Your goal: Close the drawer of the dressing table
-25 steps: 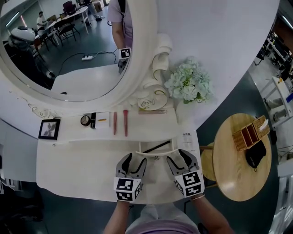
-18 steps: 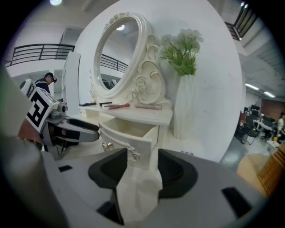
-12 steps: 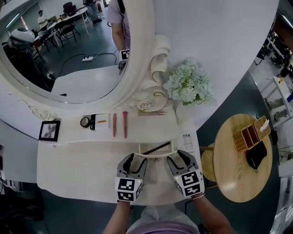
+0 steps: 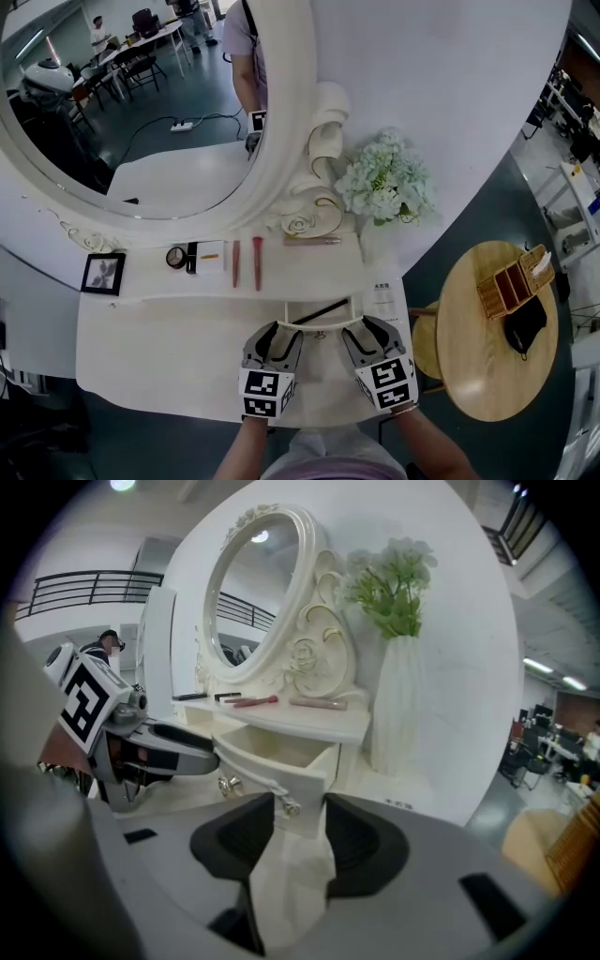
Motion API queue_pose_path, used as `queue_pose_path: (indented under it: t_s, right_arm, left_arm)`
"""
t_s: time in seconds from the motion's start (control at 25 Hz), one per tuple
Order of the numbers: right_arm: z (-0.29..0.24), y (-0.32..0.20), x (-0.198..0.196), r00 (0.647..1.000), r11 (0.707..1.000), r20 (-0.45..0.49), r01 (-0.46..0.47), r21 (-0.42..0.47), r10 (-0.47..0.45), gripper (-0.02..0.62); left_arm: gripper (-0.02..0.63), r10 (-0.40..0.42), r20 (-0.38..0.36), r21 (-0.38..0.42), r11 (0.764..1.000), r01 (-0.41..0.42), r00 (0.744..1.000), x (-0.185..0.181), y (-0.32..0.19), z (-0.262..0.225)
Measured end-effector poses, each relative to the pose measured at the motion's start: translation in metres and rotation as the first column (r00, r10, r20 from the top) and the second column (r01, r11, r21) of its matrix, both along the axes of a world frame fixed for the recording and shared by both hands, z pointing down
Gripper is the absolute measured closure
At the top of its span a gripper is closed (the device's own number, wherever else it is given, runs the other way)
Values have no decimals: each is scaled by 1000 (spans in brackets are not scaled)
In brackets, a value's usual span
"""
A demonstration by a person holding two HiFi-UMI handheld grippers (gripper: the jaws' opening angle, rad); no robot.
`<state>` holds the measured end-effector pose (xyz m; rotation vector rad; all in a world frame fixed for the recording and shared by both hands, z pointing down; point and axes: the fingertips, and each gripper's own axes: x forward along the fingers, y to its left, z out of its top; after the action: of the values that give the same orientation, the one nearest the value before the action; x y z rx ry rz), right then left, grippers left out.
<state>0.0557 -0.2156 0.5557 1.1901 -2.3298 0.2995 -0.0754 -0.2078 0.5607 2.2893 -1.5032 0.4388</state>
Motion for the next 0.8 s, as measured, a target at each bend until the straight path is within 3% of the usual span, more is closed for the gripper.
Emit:
queue_pose_path:
  t_s: [0.8]
  right_arm:
    - [-1, -19, -1, 1000, 1000, 9, -27, -14, 27, 419]
  left_arm:
    - [411, 0, -11, 1, 1000, 0, 1000, -1, -19, -2]
